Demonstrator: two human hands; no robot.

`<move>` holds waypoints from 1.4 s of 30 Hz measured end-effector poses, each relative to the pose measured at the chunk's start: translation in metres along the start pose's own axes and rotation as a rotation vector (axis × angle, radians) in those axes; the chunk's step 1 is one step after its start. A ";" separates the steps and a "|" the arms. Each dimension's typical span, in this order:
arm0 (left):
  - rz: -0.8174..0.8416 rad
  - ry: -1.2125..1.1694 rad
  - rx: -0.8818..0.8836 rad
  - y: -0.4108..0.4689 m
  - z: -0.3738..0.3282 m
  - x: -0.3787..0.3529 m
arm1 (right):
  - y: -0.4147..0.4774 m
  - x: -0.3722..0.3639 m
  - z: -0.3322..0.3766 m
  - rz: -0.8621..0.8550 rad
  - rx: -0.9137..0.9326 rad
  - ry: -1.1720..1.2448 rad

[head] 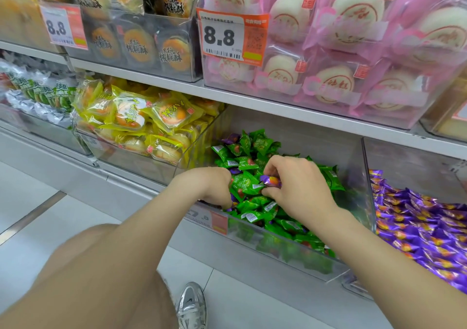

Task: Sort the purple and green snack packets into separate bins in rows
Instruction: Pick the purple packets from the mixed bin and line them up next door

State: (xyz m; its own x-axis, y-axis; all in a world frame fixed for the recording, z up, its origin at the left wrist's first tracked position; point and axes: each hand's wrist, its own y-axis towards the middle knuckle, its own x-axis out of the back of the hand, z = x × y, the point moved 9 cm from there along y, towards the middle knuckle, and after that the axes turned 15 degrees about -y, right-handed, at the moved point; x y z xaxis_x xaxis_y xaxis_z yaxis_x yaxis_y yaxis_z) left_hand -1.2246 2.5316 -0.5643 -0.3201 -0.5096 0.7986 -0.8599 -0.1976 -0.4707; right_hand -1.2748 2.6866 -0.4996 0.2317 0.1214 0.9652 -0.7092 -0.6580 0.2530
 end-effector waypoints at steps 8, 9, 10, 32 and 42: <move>-0.169 -0.272 0.008 0.007 -0.003 0.007 | -0.006 0.012 -0.016 -0.043 -0.019 0.103; -0.209 -0.381 -0.019 0.006 -0.003 0.009 | -0.007 0.012 -0.019 -0.040 -0.032 0.137; -0.236 -0.488 -0.052 0.005 -0.005 0.010 | -0.009 0.013 -0.022 -0.032 -0.048 0.193; -0.461 -0.668 -0.906 -0.102 -0.155 0.010 | -0.096 0.085 -0.088 0.067 0.015 0.591; -0.231 -0.901 -0.733 -0.082 -0.191 -0.016 | -0.150 0.084 -0.174 0.048 -0.218 0.257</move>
State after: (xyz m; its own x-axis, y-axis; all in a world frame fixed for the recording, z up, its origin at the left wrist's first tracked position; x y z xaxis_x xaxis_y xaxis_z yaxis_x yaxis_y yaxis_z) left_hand -1.2248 2.7158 -0.4672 0.0162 -0.9892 0.1458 -0.9772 0.0152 0.2116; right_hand -1.2648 2.9253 -0.4452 0.0389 0.2956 0.9545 -0.8472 -0.4967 0.1884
